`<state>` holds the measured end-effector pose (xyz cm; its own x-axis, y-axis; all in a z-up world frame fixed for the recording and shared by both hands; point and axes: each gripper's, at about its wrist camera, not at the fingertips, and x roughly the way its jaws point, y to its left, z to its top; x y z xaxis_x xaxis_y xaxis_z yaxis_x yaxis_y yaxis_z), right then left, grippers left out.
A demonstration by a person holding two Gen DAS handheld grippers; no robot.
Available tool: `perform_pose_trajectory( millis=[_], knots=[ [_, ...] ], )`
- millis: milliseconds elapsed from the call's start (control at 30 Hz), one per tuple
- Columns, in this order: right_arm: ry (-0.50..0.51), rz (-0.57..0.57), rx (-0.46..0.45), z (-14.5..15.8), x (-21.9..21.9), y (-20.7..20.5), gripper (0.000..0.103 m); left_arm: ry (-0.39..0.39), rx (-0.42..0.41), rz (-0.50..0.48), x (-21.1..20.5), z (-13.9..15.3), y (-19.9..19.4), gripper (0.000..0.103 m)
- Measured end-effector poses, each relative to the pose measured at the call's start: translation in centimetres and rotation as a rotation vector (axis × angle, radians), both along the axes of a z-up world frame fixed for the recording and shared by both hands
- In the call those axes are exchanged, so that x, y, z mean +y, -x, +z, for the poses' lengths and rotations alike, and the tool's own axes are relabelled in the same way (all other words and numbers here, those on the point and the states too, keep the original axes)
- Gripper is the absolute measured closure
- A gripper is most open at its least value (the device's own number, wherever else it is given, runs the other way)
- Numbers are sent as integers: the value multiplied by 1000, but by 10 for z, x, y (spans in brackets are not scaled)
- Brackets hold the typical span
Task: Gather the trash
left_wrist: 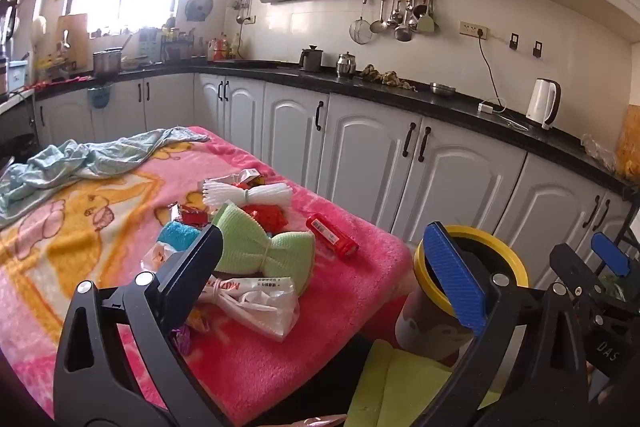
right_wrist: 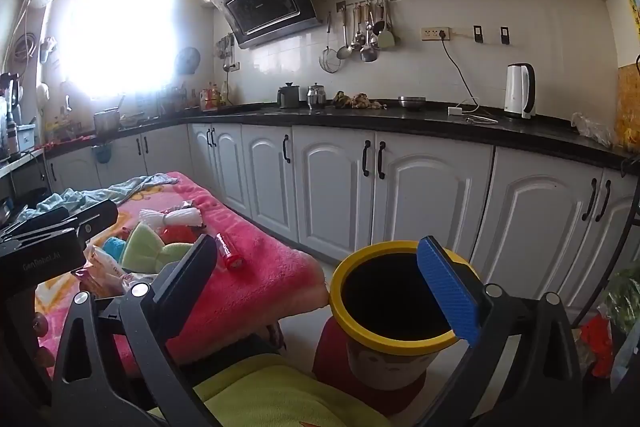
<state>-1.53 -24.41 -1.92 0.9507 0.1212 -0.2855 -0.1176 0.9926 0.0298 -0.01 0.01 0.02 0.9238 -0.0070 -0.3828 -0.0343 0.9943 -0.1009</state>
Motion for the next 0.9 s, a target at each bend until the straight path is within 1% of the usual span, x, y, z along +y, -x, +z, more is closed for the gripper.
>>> perform_pose_trajectory(
  millis=[133, 200, 900],
  knots=[
    [14, -4, 7, 0, 1, 0, 6, 0, -2, -7, -3, 1, 0, 11],
    [13, -5, 8, 0, 2, 0, 6, 22, 3, 0, 1, 1, -2, 11],
    [17, -1, -2, 1, 3, 0, 6, 17, -9, 0, 5, 8, 0, 11]
  ],
)
